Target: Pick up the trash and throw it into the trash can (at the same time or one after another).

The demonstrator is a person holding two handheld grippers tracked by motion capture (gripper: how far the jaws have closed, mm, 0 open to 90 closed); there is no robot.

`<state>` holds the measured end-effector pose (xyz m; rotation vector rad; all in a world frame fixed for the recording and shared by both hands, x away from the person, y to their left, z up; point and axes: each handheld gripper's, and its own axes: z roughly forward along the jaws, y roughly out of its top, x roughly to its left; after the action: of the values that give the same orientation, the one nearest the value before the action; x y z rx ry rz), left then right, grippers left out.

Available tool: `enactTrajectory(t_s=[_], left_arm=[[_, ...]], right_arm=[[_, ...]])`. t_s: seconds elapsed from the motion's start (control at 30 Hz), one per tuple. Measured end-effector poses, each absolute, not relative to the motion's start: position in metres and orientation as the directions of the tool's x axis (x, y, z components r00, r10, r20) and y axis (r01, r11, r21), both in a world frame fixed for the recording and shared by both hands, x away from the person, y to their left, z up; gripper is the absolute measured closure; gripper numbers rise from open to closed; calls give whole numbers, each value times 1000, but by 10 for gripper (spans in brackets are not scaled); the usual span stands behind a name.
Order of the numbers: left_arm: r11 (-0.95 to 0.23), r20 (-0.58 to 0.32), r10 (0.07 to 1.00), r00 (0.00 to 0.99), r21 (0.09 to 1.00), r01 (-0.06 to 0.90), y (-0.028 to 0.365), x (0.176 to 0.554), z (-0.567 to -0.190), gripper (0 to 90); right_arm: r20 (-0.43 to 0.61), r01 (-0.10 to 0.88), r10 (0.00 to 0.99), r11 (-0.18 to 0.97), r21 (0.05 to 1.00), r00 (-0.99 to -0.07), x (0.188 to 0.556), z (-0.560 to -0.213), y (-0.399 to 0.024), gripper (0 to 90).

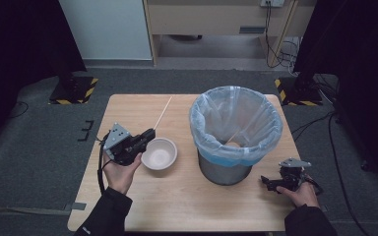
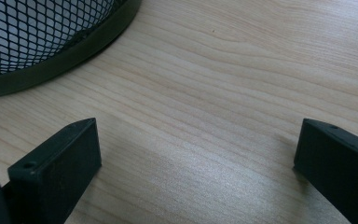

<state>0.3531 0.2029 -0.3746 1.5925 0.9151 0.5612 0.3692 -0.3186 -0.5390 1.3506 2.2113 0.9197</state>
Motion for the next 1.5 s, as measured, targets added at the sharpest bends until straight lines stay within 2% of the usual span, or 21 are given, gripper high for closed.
enactTrajectory(t_s=[0.83, 1.17, 1.5], left_arm=[[97, -131, 808, 575, 991, 90, 227, 328, -326, 855], [112, -110, 794, 598, 993, 34, 218, 327, -308, 855], [133, -87, 769, 633, 991, -26, 193, 333, -276, 855]], right_arm=[[9, 632, 888, 320, 706, -459, 369, -539, -319, 8], [8, 632, 888, 320, 706, -459, 369, -539, -319, 8], [9, 632, 888, 320, 705, -459, 369, -539, -319, 8]])
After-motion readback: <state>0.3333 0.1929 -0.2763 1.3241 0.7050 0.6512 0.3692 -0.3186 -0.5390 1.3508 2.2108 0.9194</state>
